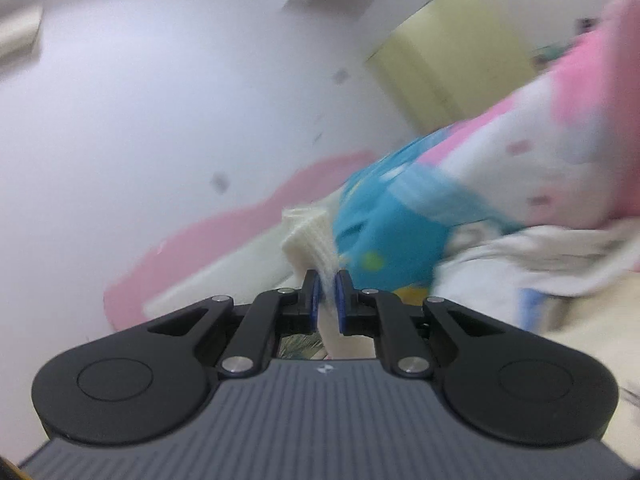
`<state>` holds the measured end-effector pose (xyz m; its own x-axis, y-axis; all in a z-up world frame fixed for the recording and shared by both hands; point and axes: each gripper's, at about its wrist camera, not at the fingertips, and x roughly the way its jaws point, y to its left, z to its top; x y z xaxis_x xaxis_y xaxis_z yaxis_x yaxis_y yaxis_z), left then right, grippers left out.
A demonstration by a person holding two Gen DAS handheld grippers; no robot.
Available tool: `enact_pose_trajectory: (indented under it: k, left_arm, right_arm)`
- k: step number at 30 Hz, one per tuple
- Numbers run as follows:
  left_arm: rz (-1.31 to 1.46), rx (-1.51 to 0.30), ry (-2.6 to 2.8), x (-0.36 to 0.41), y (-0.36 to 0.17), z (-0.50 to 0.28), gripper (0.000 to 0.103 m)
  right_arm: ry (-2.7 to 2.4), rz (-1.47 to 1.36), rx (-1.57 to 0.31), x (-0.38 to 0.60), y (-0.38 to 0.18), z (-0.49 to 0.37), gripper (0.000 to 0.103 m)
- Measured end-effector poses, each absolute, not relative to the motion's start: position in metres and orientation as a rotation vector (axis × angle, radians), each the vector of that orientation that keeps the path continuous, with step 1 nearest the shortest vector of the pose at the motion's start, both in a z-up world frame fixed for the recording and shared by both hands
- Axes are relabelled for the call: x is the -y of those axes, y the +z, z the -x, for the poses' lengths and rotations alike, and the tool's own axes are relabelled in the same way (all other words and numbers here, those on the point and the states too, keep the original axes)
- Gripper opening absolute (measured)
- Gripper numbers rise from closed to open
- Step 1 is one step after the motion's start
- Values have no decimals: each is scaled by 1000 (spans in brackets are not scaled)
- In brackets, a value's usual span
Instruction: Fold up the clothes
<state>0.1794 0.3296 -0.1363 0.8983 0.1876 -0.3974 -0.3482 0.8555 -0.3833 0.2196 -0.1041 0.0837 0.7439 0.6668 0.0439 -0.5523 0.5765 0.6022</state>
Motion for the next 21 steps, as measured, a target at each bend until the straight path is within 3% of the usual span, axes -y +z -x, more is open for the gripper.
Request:
enact_pose_trajectory:
  k: [5,13,16,19,21]
  left_arm:
    - [385,-427,294,-307,-112,-166,78]
    - [559,-476,3,-242,-78,-123,80]
    - [607,-544,-171,-204,-77,-126,80]
    - [628,-631,-308,-165,-83,-134,79]
    - [629,-694,-370,-140,-90,-139,79]
  right_arm:
    - [560,-749,-257,183,20,-136,8]
    - [371,-692,-751,227,-106,-67,12]
    - [364,-710,-743,247,-108,-54,14]
    - [350,-677,-664,252,-95,-58,27]
    - [339,-650,-631,254,-88,-68,29]
